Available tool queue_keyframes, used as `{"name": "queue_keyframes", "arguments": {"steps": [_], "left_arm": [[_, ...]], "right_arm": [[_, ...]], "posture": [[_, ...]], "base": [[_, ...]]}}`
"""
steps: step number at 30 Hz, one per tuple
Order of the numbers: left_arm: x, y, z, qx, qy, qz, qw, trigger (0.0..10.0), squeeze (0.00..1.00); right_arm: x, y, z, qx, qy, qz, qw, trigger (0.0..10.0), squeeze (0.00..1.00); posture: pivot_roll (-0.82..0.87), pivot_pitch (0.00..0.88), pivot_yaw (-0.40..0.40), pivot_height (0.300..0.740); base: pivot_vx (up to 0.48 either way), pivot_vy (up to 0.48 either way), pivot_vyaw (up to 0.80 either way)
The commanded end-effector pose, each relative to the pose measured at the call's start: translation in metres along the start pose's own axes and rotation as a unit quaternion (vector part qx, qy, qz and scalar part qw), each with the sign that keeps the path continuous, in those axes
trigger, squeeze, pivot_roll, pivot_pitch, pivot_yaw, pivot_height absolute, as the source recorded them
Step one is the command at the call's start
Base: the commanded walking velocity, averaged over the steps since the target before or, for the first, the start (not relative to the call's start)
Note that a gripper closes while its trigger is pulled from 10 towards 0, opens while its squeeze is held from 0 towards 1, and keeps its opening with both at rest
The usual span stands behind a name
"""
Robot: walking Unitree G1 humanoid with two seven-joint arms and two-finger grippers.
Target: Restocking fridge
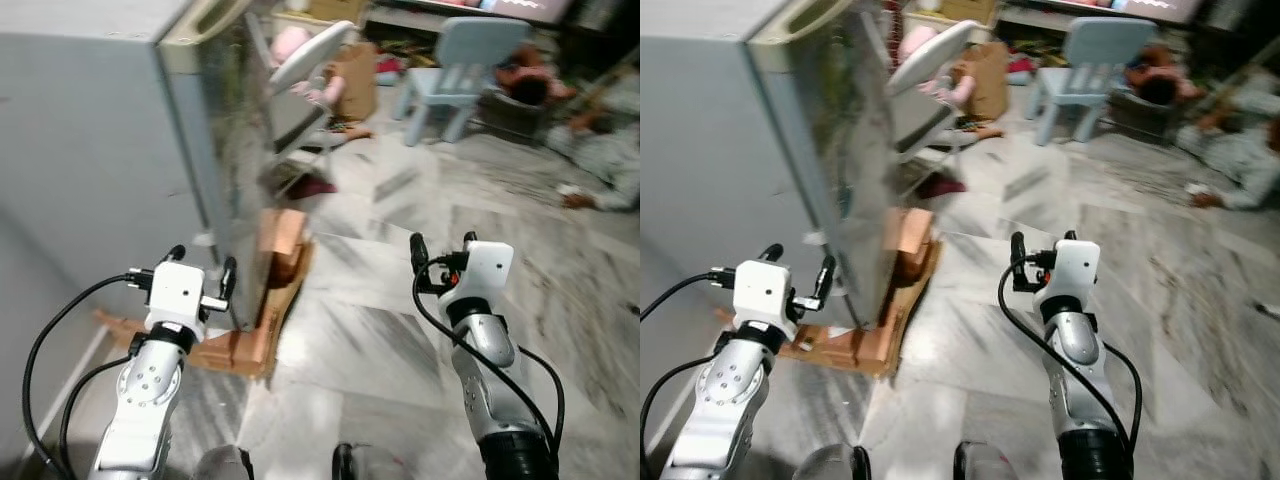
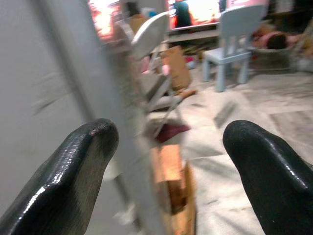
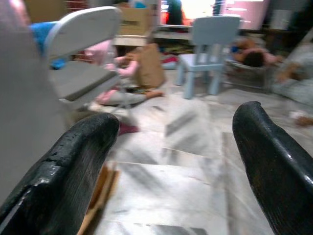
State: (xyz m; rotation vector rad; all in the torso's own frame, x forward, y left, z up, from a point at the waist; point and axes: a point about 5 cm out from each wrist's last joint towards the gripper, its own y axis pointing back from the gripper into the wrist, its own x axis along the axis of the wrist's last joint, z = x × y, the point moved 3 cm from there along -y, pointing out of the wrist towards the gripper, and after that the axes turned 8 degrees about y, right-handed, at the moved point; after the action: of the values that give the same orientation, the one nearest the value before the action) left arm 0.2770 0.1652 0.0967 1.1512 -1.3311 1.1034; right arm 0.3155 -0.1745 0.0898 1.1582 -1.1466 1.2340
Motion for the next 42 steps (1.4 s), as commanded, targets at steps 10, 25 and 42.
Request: {"name": "queue_keyframes", "arguments": {"steps": [10,25,42], "left_arm": [[0.004,-0.001,-0.002,0.012,-0.004,0.007,1.000,10.0,0.00],[0.006,-0.014,-0.026,0.080,-0.013,0.010,0.997,10.0,0.00],[0.026,-0.070,-0.061,0.138,-0.024,0.036,0.990,10.0,0.00]], "right_arm": [[0.005,-0.001,0.004,-0.002,0.006,0.006,1.000,10.0,0.00],[0.006,0.000,0.003,0.004,0.007,0.004,1.000,10.0,0.00],[0.004,0.019,0.004,0.029,0.024,-0.011,0.999,10.0,0.00]], "posture": [[0.10,0.099,-0.078,0.740],[0.09,0.110,-0.090,0.740],[0.04,0.156,-0.108,0.740]], "base": [[0.121,0.000,-0.11],[0.000,0.000,0.00],[0.000,0.000,0.00]]}}
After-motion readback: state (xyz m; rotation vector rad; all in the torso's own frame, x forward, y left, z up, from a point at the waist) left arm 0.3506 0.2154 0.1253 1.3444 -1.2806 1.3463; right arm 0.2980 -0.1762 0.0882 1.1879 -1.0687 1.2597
